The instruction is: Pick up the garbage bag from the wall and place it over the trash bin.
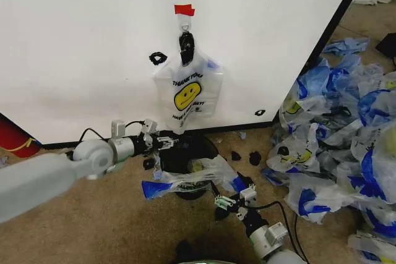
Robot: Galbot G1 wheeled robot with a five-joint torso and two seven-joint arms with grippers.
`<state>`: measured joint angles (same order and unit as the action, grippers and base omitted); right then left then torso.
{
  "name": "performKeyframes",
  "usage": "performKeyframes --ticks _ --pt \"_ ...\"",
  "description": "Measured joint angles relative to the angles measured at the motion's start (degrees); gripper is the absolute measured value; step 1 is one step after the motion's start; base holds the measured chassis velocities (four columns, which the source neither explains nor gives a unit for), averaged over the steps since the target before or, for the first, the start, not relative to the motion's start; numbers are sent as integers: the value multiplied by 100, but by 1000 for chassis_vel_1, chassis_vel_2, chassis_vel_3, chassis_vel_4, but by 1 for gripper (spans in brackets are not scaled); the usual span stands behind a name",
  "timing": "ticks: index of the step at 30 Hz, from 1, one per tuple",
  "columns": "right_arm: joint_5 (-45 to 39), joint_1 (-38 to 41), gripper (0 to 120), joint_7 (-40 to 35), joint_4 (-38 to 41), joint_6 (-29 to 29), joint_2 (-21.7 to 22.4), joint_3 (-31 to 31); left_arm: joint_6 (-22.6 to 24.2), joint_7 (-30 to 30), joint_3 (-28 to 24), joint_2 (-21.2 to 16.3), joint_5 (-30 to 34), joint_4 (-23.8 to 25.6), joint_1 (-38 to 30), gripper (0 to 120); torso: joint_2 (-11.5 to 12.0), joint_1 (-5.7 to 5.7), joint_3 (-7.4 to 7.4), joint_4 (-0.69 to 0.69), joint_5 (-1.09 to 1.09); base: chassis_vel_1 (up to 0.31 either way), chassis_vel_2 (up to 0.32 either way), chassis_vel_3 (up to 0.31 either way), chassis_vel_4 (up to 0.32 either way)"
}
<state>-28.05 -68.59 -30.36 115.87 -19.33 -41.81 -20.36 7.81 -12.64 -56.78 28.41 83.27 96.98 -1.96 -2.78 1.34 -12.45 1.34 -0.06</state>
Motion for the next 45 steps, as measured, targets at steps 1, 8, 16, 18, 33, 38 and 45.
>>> performKeyframes --ticks 1,8,16,18,33,38,45 --pt "2 -6 100 5 0 -11 -4 18 43 -55 -86 54 -26 -92 -102 57 0 0 0 -1 -1 0 0 0 0" --pt "17 -47 99 43 -29 -87 -55 120 198 -222 -500 395 -174 -722 -535 57 0 0 0 1 1 0 0 0 0" --pt "30 -34 99 56 -86 -119 -93 142 240 -425 -837 552 -230 -1092 -690 56 0 0 0 1 -1 0 0 0 0" --pt "31 -26 99 57 -94 -119 -94 147 246 -425 -863 571 -214 -1098 -695 55 0 0 0 1 0 0 0 0 0" --pt "112 -78 99 63 -206 -202 -165 234 187 -321 -1116 850 -153 -1254 -757 28 0 0 1 2 0 0 0 0 0" --pt "149 -82 99 69 -241 -232 -167 252 116 -217 -1136 886 -135 -1248 -749 8 0 0 0 2 0 0 0 0 0" --pt "157 -82 99 70 -245 -234 -174 252 98 -175 -1136 868 -132 -1212 -737 2 0 0 0 2 0 0 0 0 0"
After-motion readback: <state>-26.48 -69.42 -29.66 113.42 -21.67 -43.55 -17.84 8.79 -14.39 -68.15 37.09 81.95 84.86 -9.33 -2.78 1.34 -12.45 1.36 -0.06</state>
